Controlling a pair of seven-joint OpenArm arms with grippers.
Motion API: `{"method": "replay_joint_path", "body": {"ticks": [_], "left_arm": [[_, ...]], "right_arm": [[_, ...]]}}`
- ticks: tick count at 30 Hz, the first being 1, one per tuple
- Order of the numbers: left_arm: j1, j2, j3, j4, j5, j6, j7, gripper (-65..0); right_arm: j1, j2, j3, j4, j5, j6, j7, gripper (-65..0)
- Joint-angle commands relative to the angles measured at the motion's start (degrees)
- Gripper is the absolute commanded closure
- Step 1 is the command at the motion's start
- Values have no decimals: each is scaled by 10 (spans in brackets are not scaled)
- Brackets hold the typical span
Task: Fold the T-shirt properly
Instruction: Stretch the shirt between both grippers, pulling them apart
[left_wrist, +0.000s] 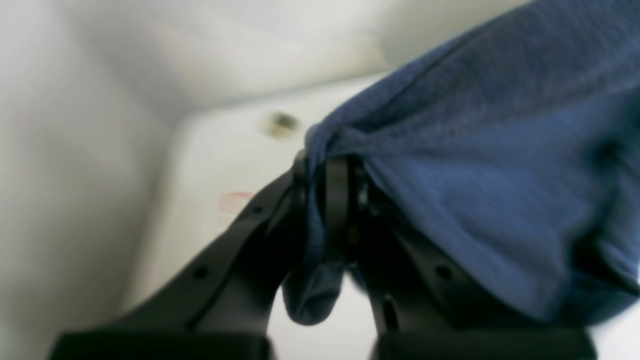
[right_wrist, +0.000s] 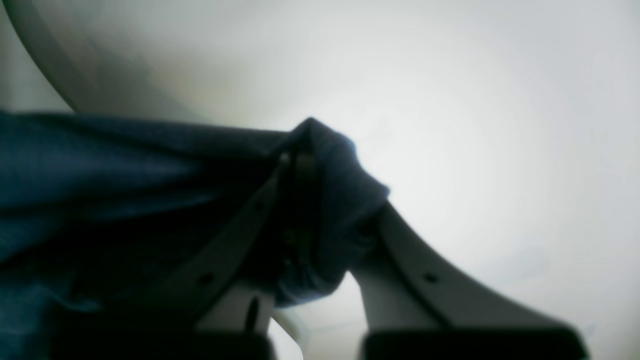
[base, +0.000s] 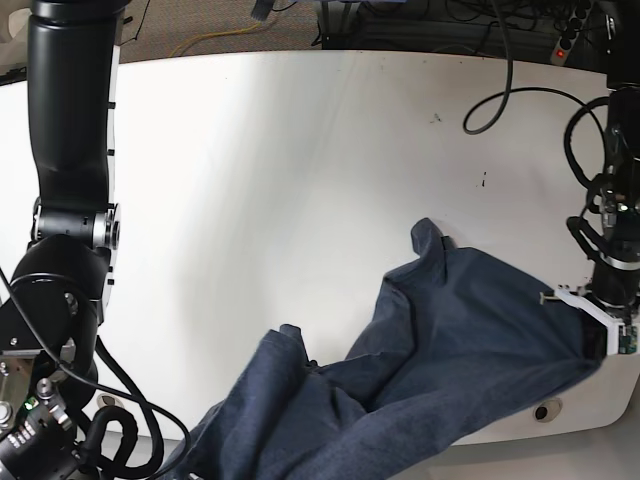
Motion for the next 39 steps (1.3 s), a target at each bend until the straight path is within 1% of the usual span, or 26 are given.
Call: {"method": "replay_joint_path", "body": {"ticks": [1, 5, 8, 11, 12, 14, 15, 17, 20, 22, 24, 26, 28, 30, 33, 36, 37, 39], "left_arm": [[-30, -48, -29, 17, -30, -16, -20, -8], [-49, -83, -72, 15, -81, -20, -20, -8], [-60, -110, -85, 15, -103, -21, -21, -8], [-62, -113, -85, 15, -121, -21, -22, -8], [-58, -113, -85, 15, -128, -24, -22, -8], [-55, -112, -85, 17, -139, -39, -22, -8], [-49, -111, -85, 18, -147, -54, -22, -8], [-33, -110, -88, 19, -161, -74, -23, -6], [0, -108, -91, 21, -182, -83, -41, -6], [40, -95, -105, 31, -190, -85, -68, -6], [74, -85, -121, 46, -190, -86, -79, -6], [123, -78, -141, 59, -189, -86, -81, -6], [154, -76, -151, 62, -191, -89, -81, -6], [183, -67, -152, 63, -191, -104, -82, -6], [213, -35, -161, 64, -188, -116, -82, -6], [277, -12, -195, 69, -188, -127, -80, -6], [297, -9, -203, 69, -187, -132, -81, -6], [335, 5, -214, 69, -187, -151, -81, -6]], "right_arm": [[23, 0, 4, 5, -5, -5, 14, 0], [15, 0, 7, 5, -5, -5, 14, 0], [-5, 1, 8, 9, -4, -5, 14, 0], [-26, 3, 10, 11, -1, -5, 14, 0], [-38, 3, 20, 17, -2, -5, 14, 0], [-61, 1, 51, 33, -5, -5, 14, 0], [-78, 0, 66, 40, -5, -5, 14, 0], [-102, 2, 73, 52, -5, -5, 14, 0], [-138, 5, 79, 75, -5, -5, 14, 0], [-179, 9, 103, 95, -5, -5, 14, 0], [-207, 10, 119, 111, -2, -5, 14, 0], [-248, 11, 140, 130, -1, -5, 11, 0], [-278, 11, 157, 138, 0, -5, 9, 0], [-315, 11, 174, 148, 1, -5, 8, 0], [-366, 9, 204, 156, 1, -5, 8, 0], [-424, 7, 249, 159, 1, -5, 8, 0], [-437, 4, 259, 158, 2, -5, 8, 0], [-470, -15, 284, 157, 2, -5, 8, 0]]}}
